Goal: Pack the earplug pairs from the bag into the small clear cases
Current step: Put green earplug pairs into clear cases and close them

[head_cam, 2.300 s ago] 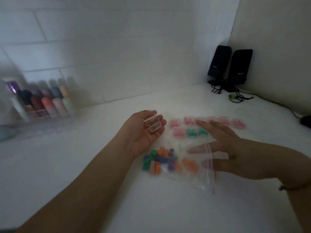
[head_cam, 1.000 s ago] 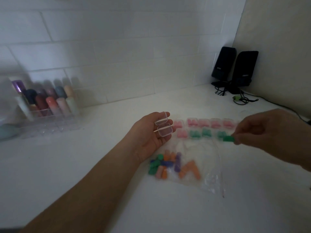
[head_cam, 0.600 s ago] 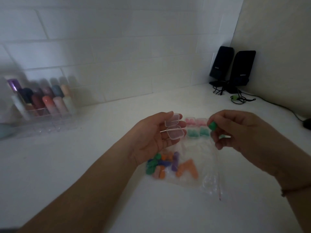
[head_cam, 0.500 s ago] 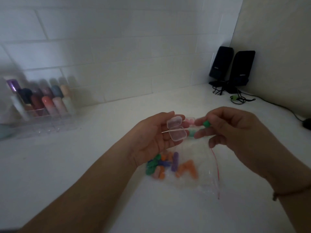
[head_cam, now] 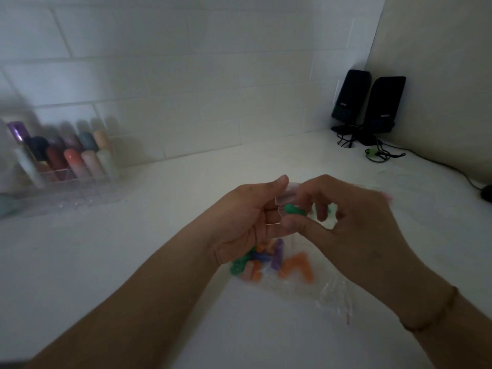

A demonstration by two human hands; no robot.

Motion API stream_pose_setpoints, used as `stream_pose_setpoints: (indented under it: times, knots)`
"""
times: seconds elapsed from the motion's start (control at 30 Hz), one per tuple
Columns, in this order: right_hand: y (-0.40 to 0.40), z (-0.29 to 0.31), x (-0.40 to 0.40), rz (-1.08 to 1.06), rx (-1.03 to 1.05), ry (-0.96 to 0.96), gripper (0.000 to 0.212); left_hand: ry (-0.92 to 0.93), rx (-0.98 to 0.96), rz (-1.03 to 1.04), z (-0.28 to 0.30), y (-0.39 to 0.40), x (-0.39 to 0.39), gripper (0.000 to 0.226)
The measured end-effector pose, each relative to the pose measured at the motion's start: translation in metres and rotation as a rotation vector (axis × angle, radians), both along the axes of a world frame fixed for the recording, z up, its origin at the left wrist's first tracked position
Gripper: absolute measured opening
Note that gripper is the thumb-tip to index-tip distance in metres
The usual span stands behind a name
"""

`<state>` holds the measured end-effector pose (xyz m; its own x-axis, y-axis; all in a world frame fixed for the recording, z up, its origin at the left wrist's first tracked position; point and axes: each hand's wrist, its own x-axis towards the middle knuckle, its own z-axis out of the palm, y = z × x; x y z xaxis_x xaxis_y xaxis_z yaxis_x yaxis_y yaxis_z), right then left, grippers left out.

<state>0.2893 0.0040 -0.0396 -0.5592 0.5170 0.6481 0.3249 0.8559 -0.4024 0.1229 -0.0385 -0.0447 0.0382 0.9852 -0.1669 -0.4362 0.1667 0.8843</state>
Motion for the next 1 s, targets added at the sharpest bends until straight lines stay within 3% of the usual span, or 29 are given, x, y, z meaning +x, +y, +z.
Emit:
stream_pose_setpoints:
  times: [0.2,0.47,0.6,0.77,0.83,0.93,1.0]
  knots:
    - [0.001,-0.004,-0.005,-0.175,0.034,-0.100,0.028,0.064,-0.015,-0.010,-0.001,0.001,0.001,0.053]
    - [0.004,-0.005,-0.006,-0.129,0.088,-0.194,0.026,-0.005,-0.015,-0.001,-0.002,0.001,-0.002,0.047]
    - [0.007,-0.005,-0.002,-0.064,0.064,-0.116,0.021,0.012,-0.012,0.007,-0.003,0.002,-0.003,0.036]
    - [0.020,0.025,0.031,-0.159,-0.058,0.093,0.019,-0.060,-0.043,0.120,-0.003,0.007,-0.009,0.043]
    - [0.029,0.034,0.056,-0.173,-0.209,-0.110,0.018,-0.074,-0.045,0.178,-0.002,0.008,-0.013,0.040]
    - [0.035,0.031,0.070,-0.033,-0.361,-0.679,0.016,-0.106,-0.041,0.268,-0.004,0.013,-0.020,0.037]
    - [0.035,0.024,0.062,0.024,-0.367,-0.824,0.017,-0.135,-0.051,0.325,-0.006,0.016,-0.022,0.037]
